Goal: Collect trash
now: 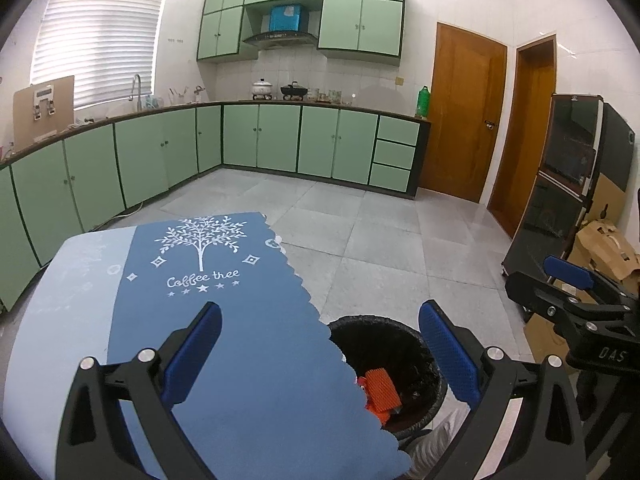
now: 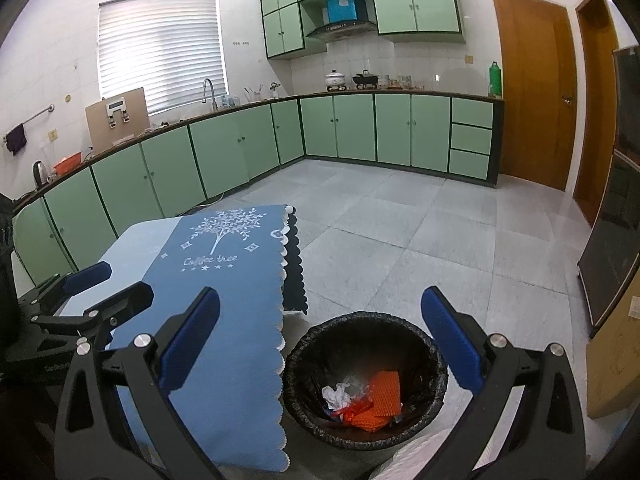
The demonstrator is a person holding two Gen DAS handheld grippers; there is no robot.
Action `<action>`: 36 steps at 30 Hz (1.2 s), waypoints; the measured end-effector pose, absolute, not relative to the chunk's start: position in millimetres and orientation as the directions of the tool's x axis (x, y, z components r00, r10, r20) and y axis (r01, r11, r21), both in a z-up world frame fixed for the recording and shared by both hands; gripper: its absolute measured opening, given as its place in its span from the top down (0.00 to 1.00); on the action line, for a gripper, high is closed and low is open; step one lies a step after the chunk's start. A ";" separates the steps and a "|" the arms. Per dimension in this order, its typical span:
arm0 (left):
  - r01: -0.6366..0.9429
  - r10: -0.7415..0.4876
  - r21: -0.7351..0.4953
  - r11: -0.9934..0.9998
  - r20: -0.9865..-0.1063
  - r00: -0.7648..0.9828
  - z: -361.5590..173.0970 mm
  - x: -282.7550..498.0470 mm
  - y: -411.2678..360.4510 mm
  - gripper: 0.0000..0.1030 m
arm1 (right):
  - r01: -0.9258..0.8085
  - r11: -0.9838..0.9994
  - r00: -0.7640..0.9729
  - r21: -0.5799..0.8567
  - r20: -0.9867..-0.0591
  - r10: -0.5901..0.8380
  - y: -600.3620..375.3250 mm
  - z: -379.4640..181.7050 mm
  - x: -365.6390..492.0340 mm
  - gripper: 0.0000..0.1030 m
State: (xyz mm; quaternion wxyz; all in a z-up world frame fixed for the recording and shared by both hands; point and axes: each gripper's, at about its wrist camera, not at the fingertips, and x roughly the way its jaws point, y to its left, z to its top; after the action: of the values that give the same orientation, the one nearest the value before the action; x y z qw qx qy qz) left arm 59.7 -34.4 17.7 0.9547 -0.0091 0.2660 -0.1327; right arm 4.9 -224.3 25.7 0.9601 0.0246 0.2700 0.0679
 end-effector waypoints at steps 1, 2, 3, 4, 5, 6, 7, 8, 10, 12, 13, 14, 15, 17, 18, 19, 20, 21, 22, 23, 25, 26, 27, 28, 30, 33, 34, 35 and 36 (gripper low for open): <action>0.247 -0.258 -0.088 0.965 -0.502 0.825 18.0 58.0 -33.0 0.06 | -0.119 0.989 0.846 0.083 -0.513 0.145 -223.3 26.4 3.4 0.05; 0.247 -0.258 -0.089 0.965 -0.500 0.827 18.9 56.2 -31.1 0.06 | -0.121 0.989 0.847 0.081 -0.512 0.145 -222.5 26.4 2.0 0.05; 0.246 -0.257 -0.090 0.965 -0.497 0.829 19.5 54.9 -29.6 0.06 | -0.122 0.989 0.847 0.078 -0.511 0.145 -221.4 26.8 0.5 0.05; 0.245 -0.258 -0.092 0.965 -0.494 0.830 20.0 54.1 -28.1 0.06 | -0.124 0.989 0.848 0.076 -0.510 0.145 -220.5 27.0 -0.7 0.05; 0.245 -0.258 -0.091 0.965 -0.491 0.832 20.6 54.1 -26.7 0.06 | -0.126 0.989 0.848 0.073 -0.509 0.145 -219.8 27.5 -1.6 0.05; 0.244 -0.257 -0.090 0.965 -0.489 0.834 21.5 52.8 -26.4 0.06 | -0.127 0.989 0.849 0.072 -0.509 0.146 -219.2 27.7 -3.2 0.05; 0.242 -0.255 -0.089 0.966 -0.486 0.836 22.5 51.7 -25.7 0.06 | -0.127 0.989 0.849 0.071 -0.508 0.146 -218.6 28.3 -4.0 0.05; 0.242 -0.254 -0.089 0.966 -0.483 0.838 23.7 49.2 -25.9 0.06 | -0.128 0.989 0.850 0.071 -0.507 0.146 -217.9 28.5 -5.0 0.05; 0.239 -0.253 -0.091 0.967 -0.477 0.842 26.2 46.8 -24.4 0.06 | -0.131 0.989 0.851 0.070 -0.503 0.148 -217.1 30.0 -5.9 0.05; 0.237 -0.251 -0.090 0.967 -0.471 0.846 28.6 44.4 -23.2 0.06 | -0.133 0.989 0.854 0.068 -0.499 0.149 -216.4 31.8 -6.8 0.05; 0.235 -0.249 -0.089 0.968 -0.468 0.848 29.7 43.1 -22.7 0.06 | -0.136 0.989 0.855 0.067 -0.496 0.151 -216.0 32.9 -7.2 0.05; 0.235 -0.248 -0.088 0.968 -0.466 0.850 30.1 42.1 -22.9 0.06 | -0.137 0.988 0.856 0.066 -0.494 0.152 -216.4 33.8 -7.6 0.05; 0.234 -0.247 -0.087 0.968 -0.463 0.851 31.1 42.8 -21.4 0.06 | -0.139 0.988 0.857 0.065 -0.492 0.153 -215.8 34.7 -8.4 0.05; 0.233 -0.246 -0.086 0.969 -0.459 0.854 32.6 42.4 -19.8 0.06 | -0.142 0.988 0.858 0.063 -0.490 0.155 -215.0 35.1 -9.8 0.05; 0.232 -0.245 -0.085 0.969 -0.457 0.855 33.1 42.0 -19.1 0.06 | -0.144 0.988 0.858 0.062 -0.489 0.156 -214.5 35.4 -10.3 0.05; 0.231 -0.244 -0.085 0.969 -0.455 0.856 33.5 41.1 -18.5 0.06 | -0.146 0.987 0.859 0.062 -0.487 0.157 -214.1 35.9 -10.9 0.05; 0.230 -0.243 -0.086 0.970 -0.453 0.858 34.1 40.7 -17.6 0.06 | -0.146 0.987 0.860 0.060 -0.485 0.157 -213.0 36.4 -12.3 0.05; 0.228 -0.241 -0.085 0.970 -0.452 0.859 34.5 39.3 -17.6 0.06 | -0.147 0.987 0.861 0.058 -0.484 0.157 -212.1 36.7 -12.4 0.05; 0.227 -0.241 -0.085 0.970 -0.452 0.859 34.4 38.9 -17.3 0.06 | -0.149 0.987 0.861 0.056 -0.483 0.157 -211.3 37.0 -12.2 0.05; 0.226 -0.240 -0.086 0.970 -0.452 0.859 34.9 38.7 -16.9 0.06 | -0.151 0.987 0.862 0.055 -0.482 0.159 -210.8 37.5 -12.3 0.05; 0.226 -0.241 -0.088 0.970 -0.453 0.858 35.3 38.1 -16.2 0.06 | -0.152 0.987 0.863 0.055 -0.479 0.159 -210.4 38.3 -12.9 0.05; 0.225 -0.239 -0.087 0.971 -0.454 0.858 35.4 38.0 -16.0 0.06 | -0.152 0.987 0.864 0.054 -0.478 0.159 -210.5 37.8 -13.4 0.05; 0.226 -0.240 -0.086 0.970 -0.454 0.858 35.5 38.5 -15.7 0.06 | -0.152 0.987 0.864 0.053 -0.478 0.159 -210.3 37.8 -13.5 0.05; 0.226 -0.240 -0.086 0.970 -0.453 0.859 35.6 38.4 -15.7 0.06 | -0.152 0.987 0.864 0.054 -0.478 0.159 -210.2 37.9 -13.5 0.05; 0.223 -0.236 -0.085 0.971 -0.451 0.860 35.6 38.0 -15.3 0.06 | -0.151 0.987 0.864 0.055 -0.477 0.159 -209.8 38.0 -13.5 0.05; 0.223 -0.236 -0.083 0.971 -0.451 0.861 35.6 37.3 -14.8 0.06 | -0.152 0.987 0.864 0.053 -0.477 0.159 -209.5 38.0 -13.5 0.05; 0.222 -0.235 -0.081 0.972 -0.451 0.861 35.5 37.1 -14.8 0.06 | -0.153 0.987 0.864 0.053 -0.477 0.159 -209.4 38.1 -13.5 0.05; 0.222 -0.234 -0.080 0.972 -0.450 0.862 35.4 36.9 -14.8 0.06 | -0.154 0.987 0.864 0.053 -0.477 0.160 -209.4 38.1 -13.6 0.05; 0.221 -0.233 -0.079 0.972 -0.451 0.862 35.4 36.7 -14.8 0.06 | -0.155 0.987 0.864 0.053 -0.477 0.161 -208.8 38.5 -13.6 0.05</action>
State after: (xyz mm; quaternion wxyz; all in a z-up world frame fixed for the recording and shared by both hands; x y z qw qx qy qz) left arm 36.7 -14.8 35.4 0.9647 -0.0122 0.2350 -0.1177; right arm -13.6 -208.8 38.5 0.9654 0.0066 0.2474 0.0817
